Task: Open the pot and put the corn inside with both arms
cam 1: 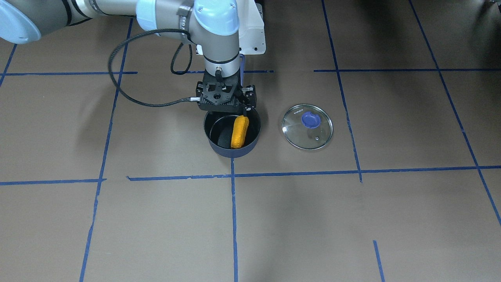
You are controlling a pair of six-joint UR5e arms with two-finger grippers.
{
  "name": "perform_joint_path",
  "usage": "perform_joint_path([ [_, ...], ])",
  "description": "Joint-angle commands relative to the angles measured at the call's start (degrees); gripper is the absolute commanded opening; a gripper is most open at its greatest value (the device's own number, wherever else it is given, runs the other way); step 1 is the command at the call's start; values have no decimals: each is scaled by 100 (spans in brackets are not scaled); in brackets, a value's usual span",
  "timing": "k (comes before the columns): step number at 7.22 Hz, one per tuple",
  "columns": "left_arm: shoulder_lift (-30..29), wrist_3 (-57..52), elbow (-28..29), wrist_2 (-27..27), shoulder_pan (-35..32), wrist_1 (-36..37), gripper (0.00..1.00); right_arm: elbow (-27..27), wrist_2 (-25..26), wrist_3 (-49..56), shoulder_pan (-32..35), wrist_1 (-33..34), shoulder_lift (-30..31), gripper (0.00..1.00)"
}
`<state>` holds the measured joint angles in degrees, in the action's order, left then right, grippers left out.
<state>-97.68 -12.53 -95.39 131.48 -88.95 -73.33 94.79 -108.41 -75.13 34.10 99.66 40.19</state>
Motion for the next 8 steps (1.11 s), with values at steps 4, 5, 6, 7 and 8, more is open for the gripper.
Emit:
perform_joint_path([
  [4,767,-268,1011,632,-359,-1599,100,1507,-1696,2312,1937,-52,2181,99],
  [5,759,-216,987,633,-359,-1701,100,1621,-1935,2876,2299,-52,2568,99],
  [6,750,-154,857,581,-368,-1668,100,1665,-2051,3499,2668,-44,2912,99],
  [7,742,-136,647,545,-368,-1615,100,1657,-2244,4123,3037,-35,3246,99],
  [8,672,-101,618,545,-368,-1467,100,1614,-2419,4834,3459,-26,3588,99],
])
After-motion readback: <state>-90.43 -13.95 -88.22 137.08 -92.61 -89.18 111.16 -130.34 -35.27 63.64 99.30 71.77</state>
